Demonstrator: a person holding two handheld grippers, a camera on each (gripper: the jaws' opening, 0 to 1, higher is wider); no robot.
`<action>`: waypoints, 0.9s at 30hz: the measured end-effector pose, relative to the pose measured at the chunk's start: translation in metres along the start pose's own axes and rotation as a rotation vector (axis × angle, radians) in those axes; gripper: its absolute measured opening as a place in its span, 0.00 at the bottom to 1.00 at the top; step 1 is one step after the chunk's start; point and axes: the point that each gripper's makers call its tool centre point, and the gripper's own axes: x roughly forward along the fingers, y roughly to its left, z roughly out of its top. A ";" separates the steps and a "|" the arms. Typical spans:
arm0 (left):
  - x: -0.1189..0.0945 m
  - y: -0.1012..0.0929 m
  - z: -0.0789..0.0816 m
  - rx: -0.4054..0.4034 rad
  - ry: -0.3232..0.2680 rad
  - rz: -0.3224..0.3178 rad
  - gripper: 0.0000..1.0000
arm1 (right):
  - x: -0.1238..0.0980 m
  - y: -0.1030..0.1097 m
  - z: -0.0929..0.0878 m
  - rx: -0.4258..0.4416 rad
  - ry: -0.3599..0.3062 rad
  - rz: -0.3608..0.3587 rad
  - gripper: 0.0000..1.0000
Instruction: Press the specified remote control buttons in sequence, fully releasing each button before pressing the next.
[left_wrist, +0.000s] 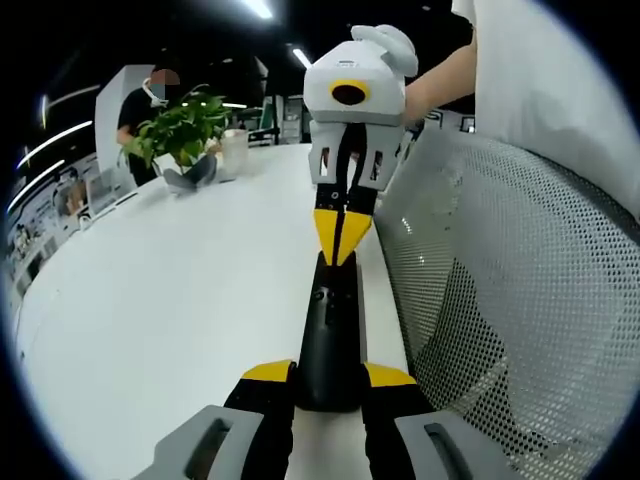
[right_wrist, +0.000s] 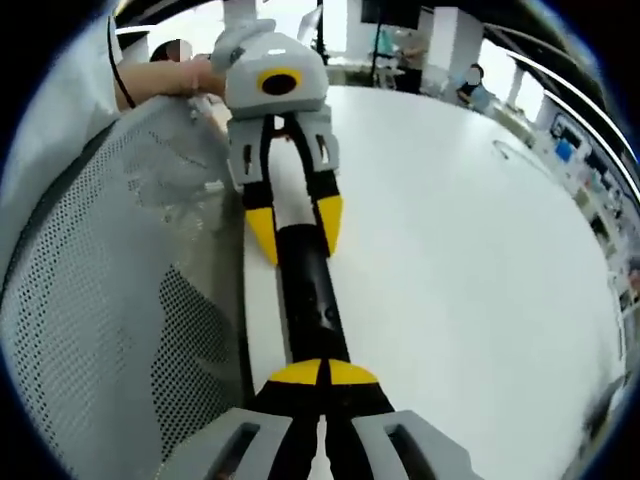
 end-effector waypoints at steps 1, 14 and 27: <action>0.000 0.000 0.000 0.000 0.000 0.000 0.25 | 0.000 0.000 0.000 0.000 -0.004 0.001 0.00; 0.000 0.000 0.000 0.000 -0.001 -0.001 0.25 | 0.008 0.002 0.011 -0.101 0.018 0.028 0.00; 0.000 0.000 -0.001 0.000 0.000 -0.001 0.25 | 0.012 0.001 0.012 -0.132 0.135 0.008 0.00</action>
